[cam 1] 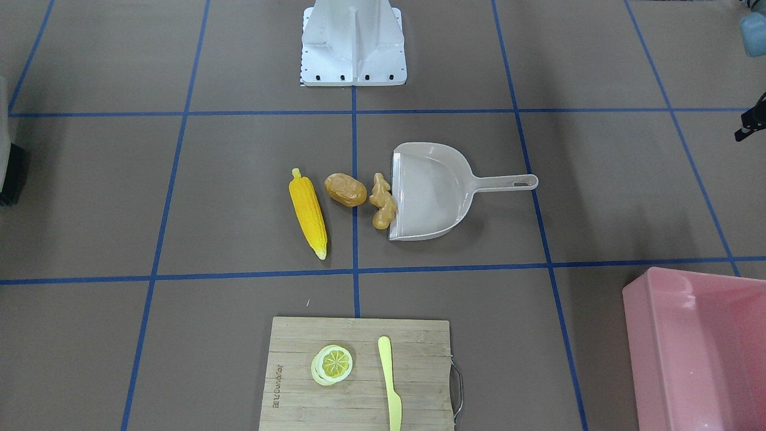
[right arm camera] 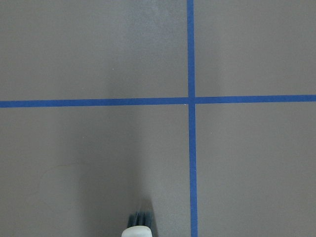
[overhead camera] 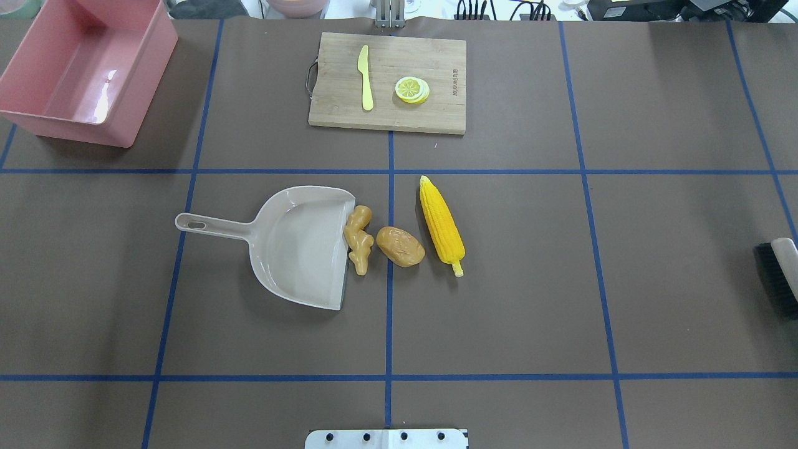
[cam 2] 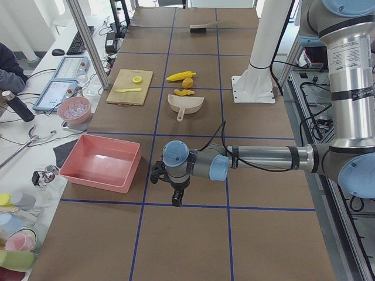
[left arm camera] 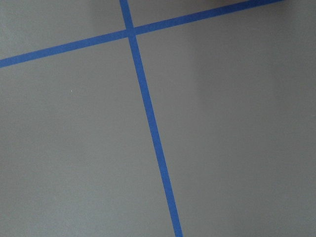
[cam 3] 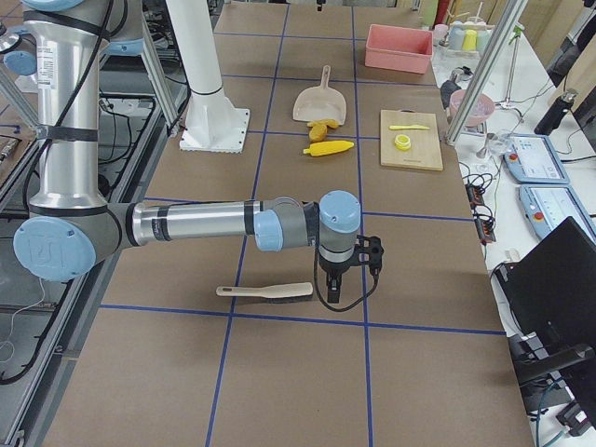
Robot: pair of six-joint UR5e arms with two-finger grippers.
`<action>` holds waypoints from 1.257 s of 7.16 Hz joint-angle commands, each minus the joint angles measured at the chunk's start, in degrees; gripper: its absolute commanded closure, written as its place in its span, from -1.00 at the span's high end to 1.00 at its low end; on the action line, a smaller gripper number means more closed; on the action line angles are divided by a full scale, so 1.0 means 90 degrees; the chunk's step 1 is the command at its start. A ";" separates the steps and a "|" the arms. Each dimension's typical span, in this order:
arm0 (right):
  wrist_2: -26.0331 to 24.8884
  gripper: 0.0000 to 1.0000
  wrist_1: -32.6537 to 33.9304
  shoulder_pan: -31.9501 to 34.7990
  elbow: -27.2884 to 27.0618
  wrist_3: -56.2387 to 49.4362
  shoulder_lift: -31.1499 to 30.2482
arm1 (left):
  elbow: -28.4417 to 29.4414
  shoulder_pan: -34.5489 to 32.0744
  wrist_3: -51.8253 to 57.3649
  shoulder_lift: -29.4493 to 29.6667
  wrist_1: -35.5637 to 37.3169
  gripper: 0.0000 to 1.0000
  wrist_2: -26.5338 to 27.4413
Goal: Sweep and dump trash into bin
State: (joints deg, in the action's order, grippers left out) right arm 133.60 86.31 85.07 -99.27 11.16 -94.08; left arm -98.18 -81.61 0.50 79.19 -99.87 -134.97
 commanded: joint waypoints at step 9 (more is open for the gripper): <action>0.0066 1.00 0.0000 0.0157 0.0355 -0.0176 -0.0123 | 0.0948 -0.0669 -0.0036 0.0035 -0.0676 0.98 -0.0713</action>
State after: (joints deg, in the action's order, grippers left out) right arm 133.79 86.26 86.44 -97.73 9.83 -94.85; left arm -89.75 -87.39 0.24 76.97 -109.91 -139.53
